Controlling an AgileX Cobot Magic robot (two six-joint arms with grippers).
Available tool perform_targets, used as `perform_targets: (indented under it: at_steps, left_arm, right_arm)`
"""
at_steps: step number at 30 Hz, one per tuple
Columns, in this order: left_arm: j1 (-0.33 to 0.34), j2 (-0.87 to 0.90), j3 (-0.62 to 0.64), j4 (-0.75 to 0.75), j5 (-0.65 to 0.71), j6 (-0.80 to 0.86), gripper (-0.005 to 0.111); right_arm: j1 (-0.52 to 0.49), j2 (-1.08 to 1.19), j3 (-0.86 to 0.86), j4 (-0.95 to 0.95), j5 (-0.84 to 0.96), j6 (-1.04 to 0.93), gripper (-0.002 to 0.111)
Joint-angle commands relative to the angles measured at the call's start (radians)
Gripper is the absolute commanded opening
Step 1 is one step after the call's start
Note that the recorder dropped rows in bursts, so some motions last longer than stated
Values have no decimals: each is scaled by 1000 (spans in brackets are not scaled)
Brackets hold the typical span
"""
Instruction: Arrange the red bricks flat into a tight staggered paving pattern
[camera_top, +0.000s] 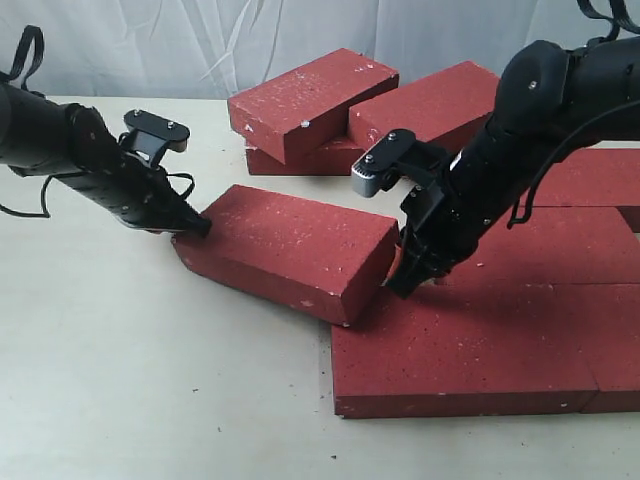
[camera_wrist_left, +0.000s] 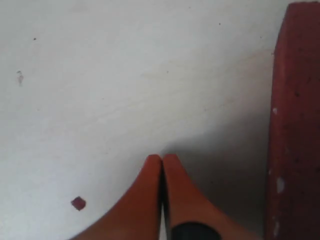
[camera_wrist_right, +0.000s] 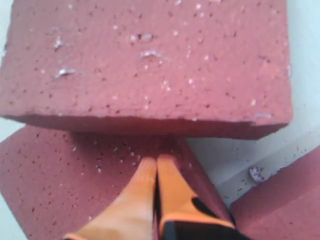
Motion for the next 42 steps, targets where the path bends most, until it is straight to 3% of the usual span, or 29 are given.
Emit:
perform_targets:
  at_steps: [1,10,17,21,25,36,42]
  left_arm:
    - [-20,6,-12,-29,-7,13,0]
    - [-34,-45,-27,-29,47,16,0]
    - [-33,-125,-27,-7,201,16,0]
    - [-31,-106,-27,16,176,14,0]
    - [-23,-98,2,35,71,12,0]
    - [53,-98,4,35,127,8,0]
    - [56,-98,4,35,160,8,0]
  right_arm:
    - [5,3,-24,12,-40,-10,-1]
    - [5,3,-24,36,-214,-10,-1]
    - [5,26,-24,60,-366,-12,-1]
    - [5,108,-24,61,-548,-12,-1]
    - [5,131,-24,54,-537,-12,-1]
    - [5,131,-24,-71,-558,-10,-1]
    - [17,50,-24,1,-499,18,-1]
